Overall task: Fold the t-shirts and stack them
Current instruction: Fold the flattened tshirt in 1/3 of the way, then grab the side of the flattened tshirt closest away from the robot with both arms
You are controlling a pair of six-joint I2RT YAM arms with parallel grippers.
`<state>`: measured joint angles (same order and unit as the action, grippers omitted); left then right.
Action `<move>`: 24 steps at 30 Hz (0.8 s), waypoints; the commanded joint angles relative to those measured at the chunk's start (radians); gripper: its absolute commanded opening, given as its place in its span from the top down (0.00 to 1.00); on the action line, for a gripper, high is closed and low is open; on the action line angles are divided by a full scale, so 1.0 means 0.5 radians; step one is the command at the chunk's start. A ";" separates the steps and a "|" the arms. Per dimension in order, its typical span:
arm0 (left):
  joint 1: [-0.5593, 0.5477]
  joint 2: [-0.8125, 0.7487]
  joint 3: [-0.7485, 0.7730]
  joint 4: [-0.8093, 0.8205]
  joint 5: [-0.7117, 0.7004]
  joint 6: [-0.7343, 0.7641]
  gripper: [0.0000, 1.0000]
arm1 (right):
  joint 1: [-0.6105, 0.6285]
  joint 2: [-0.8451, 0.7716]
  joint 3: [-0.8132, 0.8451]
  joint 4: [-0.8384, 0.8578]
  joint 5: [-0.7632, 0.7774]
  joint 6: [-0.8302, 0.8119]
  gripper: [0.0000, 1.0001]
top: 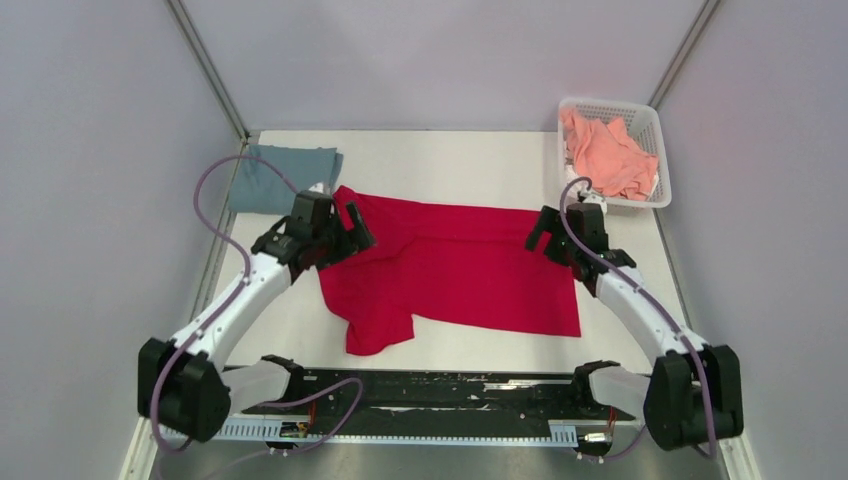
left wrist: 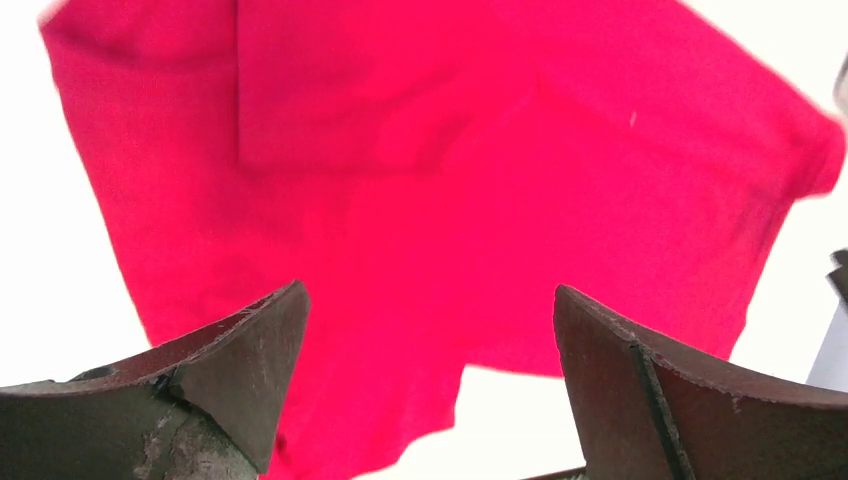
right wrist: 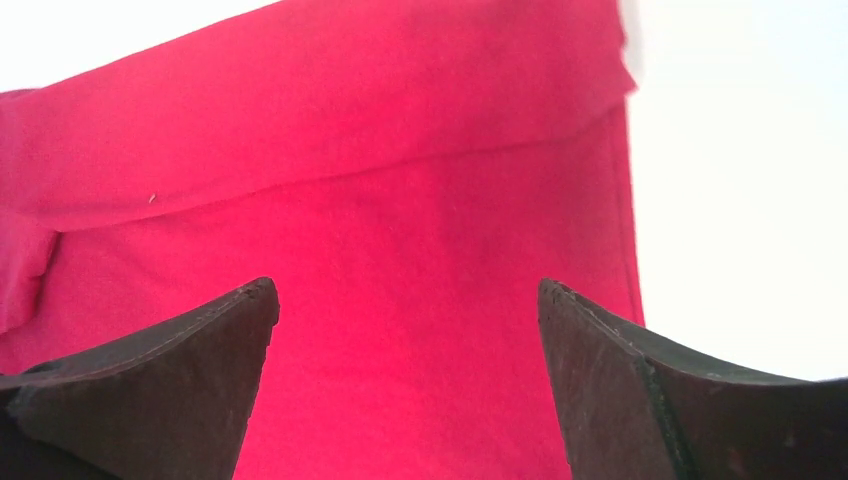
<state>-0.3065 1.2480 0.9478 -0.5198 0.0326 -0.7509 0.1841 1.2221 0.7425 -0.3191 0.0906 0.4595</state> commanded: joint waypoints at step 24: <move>-0.510 -0.875 -1.141 -0.367 -0.087 -0.759 0.53 | -0.014 -0.709 -0.322 -0.368 0.441 0.205 0.00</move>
<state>-0.5568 0.7895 0.3820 -0.7650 0.0174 -1.1069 0.1799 0.9329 0.6067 -0.4641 0.2802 0.5316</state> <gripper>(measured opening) 0.467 0.998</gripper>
